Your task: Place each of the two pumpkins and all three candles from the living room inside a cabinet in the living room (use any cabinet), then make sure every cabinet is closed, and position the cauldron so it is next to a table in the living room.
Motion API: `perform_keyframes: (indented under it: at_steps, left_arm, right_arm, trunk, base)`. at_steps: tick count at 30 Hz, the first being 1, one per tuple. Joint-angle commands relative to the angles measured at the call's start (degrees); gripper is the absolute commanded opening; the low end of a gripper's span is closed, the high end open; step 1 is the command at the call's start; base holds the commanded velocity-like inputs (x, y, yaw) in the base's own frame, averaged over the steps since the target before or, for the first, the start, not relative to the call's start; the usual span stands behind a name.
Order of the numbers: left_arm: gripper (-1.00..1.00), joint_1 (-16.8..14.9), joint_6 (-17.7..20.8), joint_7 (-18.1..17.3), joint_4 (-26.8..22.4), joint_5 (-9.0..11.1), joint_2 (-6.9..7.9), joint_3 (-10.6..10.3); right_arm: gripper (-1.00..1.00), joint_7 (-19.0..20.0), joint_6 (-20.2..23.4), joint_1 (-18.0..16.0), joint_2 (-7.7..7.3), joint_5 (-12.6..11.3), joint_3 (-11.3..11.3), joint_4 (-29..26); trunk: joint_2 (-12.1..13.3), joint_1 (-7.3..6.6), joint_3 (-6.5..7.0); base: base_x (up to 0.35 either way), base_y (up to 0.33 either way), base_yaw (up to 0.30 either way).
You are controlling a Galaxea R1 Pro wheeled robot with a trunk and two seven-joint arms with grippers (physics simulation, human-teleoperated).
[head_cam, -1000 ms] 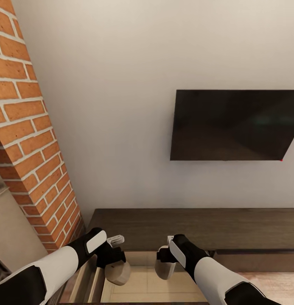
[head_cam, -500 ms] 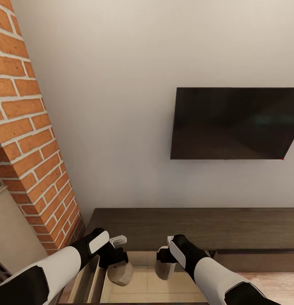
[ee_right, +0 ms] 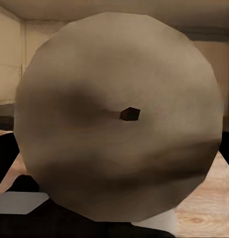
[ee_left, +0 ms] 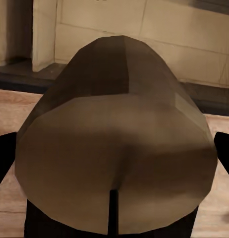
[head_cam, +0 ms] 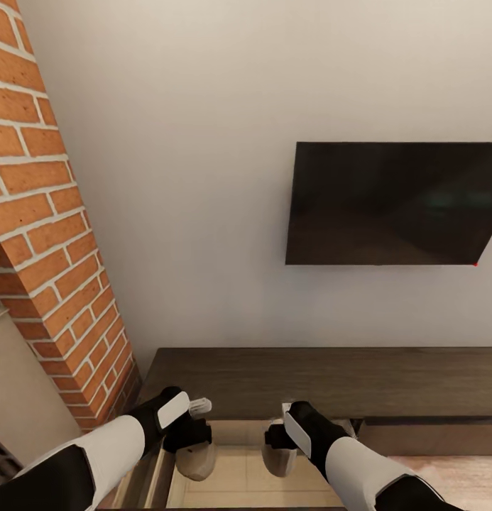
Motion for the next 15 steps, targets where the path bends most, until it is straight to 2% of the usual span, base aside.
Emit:
perform_keyframes:
  at_steps: [1,2,5,8,10,13,14,15]
  left_arm:
    - [-1.00,0.01,-1.07,3.35,0.03,0.09,-0.77,0.08]
    - [-1.00,0.04,-2.06,6.20,0.02,0.20,-1.37,0.07]
    - [-1.00,0.10,-2.75,8.91,-0.05,0.43,-1.96,0.09]
    - [-1.00,0.09,-2.80,11.19,-0.18,0.65,-3.25,0.36]
    - [-1.00,0.08,-2.80,12.82,-0.19,0.71,-3.50,0.48]
    - [-1.00,0.08,-3.05,13.44,-0.19,0.81,-3.52,0.71]
    - [-1.00,0.08,-3.12,13.49,-0.19,0.94,-3.47,1.04]
    - [-1.00,0.08,-3.16,13.56,-0.18,1.25,-3.26,2.40]
  right_arm:
    - [-1.00,-0.17,-0.43,0.11,0.01,-0.16,1.49,0.42]
    - [-1.00,-0.34,-0.63,0.17,0.01,-0.22,2.54,0.64]
    - [-1.00,-0.59,-0.78,0.18,0.01,-0.27,3.39,0.86]
    - [-1.00,-0.70,-0.83,0.19,0.01,-0.31,3.65,0.94]
    - [-1.00,-0.71,-0.84,0.22,0.01,-0.41,3.68,0.90]
    - [-1.00,-0.57,-0.86,0.15,0.01,-0.52,3.69,0.54]
    - [-1.00,-0.51,-0.83,0.08,0.01,-0.58,3.67,0.41]
    - [-1.00,-0.29,-0.82,0.00,0.01,-0.61,3.63,0.19]
  trunk:
    - [-0.42,0.23,-0.17]
    - [-0.82,0.45,-0.35]
    - [-2.03,1.10,-0.89]
    - [-3.23,1.76,-1.43]
    - [-4.03,2.20,-1.79]
    - [-5.23,2.86,-2.33]
    - [-5.63,3.08,-2.51]
    - [-6.04,3.30,-2.69]
  base:
    - [0.000,0.000,0.000]
    - [0.000,0.000,0.000]
    - [0.000,0.000,0.000]
    - [0.000,0.000,0.000]
    - [0.000,0.000,0.000]
    - [0.000,0.000,0.000]
    - [0.000,0.000,0.000]
    - [0.000,0.000,0.000]
